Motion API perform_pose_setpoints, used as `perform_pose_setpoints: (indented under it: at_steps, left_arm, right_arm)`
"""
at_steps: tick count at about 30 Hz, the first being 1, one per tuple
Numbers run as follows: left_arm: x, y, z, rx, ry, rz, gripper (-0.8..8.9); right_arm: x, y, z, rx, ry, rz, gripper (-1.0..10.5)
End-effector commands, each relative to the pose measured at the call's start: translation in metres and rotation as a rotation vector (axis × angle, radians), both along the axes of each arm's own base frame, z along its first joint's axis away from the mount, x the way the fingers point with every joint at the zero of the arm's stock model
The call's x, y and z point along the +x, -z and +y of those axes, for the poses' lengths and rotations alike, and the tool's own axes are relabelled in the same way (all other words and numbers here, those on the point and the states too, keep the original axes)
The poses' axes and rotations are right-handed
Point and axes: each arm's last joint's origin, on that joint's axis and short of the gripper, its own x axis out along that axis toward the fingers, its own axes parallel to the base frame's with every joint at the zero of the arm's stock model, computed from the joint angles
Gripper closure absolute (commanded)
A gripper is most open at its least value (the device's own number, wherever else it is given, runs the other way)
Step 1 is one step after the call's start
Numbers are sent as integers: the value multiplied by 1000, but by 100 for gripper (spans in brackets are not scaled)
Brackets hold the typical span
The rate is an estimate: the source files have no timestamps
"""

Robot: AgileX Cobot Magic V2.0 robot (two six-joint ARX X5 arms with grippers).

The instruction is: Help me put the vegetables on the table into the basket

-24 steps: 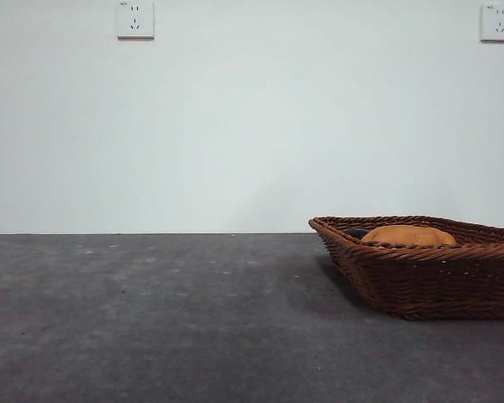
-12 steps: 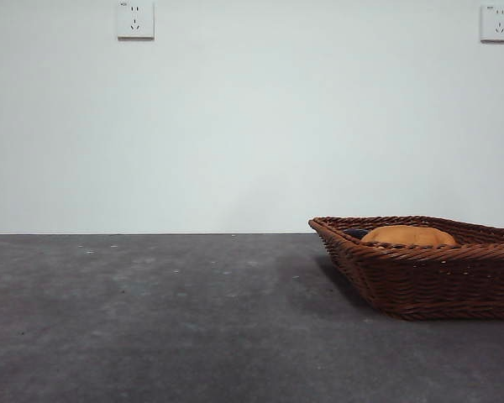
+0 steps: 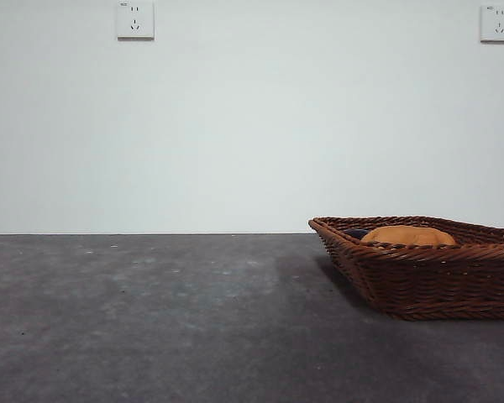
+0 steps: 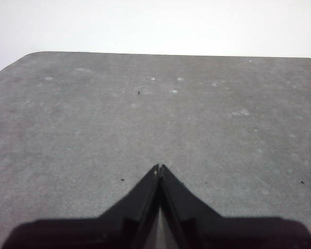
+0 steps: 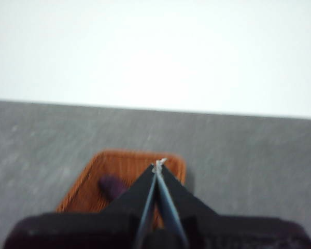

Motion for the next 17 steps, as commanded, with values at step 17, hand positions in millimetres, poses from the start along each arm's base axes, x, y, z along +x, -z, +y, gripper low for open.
perform_pose_setpoints:
  at_steps: [17]
  left_arm:
    - [1,3,0,-6,-6,8,814]
  right_arm:
    - [11,140,9,58,-89,132,946]
